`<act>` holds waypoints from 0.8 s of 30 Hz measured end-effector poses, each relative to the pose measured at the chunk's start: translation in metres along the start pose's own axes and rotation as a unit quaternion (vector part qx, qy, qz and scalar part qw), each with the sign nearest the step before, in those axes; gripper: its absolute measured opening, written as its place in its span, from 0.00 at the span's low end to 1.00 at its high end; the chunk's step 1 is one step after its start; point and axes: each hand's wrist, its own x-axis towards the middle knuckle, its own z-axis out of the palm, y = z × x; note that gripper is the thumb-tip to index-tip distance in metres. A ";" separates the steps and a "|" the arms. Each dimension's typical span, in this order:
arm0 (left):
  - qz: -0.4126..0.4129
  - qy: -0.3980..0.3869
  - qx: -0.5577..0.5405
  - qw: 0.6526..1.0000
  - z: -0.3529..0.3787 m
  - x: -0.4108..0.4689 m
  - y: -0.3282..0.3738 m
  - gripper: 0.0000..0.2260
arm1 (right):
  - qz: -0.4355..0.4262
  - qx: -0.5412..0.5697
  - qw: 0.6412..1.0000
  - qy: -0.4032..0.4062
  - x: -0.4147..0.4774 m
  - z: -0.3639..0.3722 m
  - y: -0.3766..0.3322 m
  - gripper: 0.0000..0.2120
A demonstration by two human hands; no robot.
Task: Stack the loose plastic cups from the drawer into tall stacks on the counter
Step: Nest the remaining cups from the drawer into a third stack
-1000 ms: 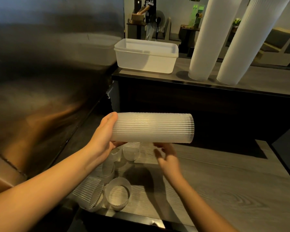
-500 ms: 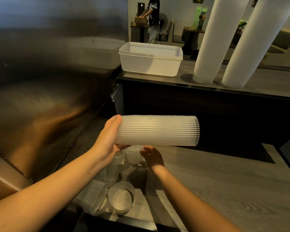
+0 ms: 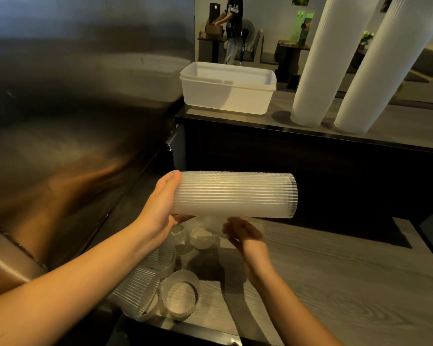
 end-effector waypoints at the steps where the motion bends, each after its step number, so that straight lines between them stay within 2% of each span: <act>1: 0.002 0.000 0.000 1.000 0.001 0.000 0.000 0.15 | -0.011 0.023 0.999 0.022 -0.004 -0.010 -0.002 0.08; 3: 0.009 0.001 0.000 1.000 0.001 -0.001 -0.001 0.14 | -0.037 0.043 0.996 0.066 -0.010 -0.032 -0.007 0.06; 4: 0.011 0.002 0.000 1.000 0.001 -0.001 -0.001 0.14 | -0.052 0.059 0.993 0.086 -0.013 -0.042 -0.011 0.10; 6: 0.012 0.004 -0.002 1.000 0.001 -0.001 -0.002 0.14 | -0.088 0.091 0.985 0.120 -0.016 -0.061 -0.020 0.26; 7: 0.012 0.005 -0.003 1.000 0.001 -0.001 -0.002 0.14 | -0.114 0.091 0.979 0.139 -0.017 -0.069 -0.025 0.29; 8: 0.012 0.006 -0.002 1.000 0.001 -0.001 -0.002 0.14 | -0.133 0.084 0.975 0.154 -0.018 -0.075 -0.030 0.26; 10: 0.012 0.008 0.000 1.000 0.001 -0.001 -0.002 0.13 | -0.161 0.071 0.969 0.175 -0.023 -0.080 -0.045 0.07; 13: 0.014 0.004 0.004 1.000 0.000 -0.001 -0.003 0.13 | -0.211 0.015 0.956 0.204 -0.032 -0.083 -0.066 0.11; 18: 0.011 -0.004 0.007 1.000 -0.002 -0.001 -0.004 0.16 | -0.273 -0.052 0.945 0.170 -0.047 -0.075 -0.083 0.11; 24: 0.010 0.000 -0.004 1.000 0.000 -0.003 -0.001 0.16 | -0.243 -0.059 0.957 0.144 -0.047 -0.074 -0.079 0.13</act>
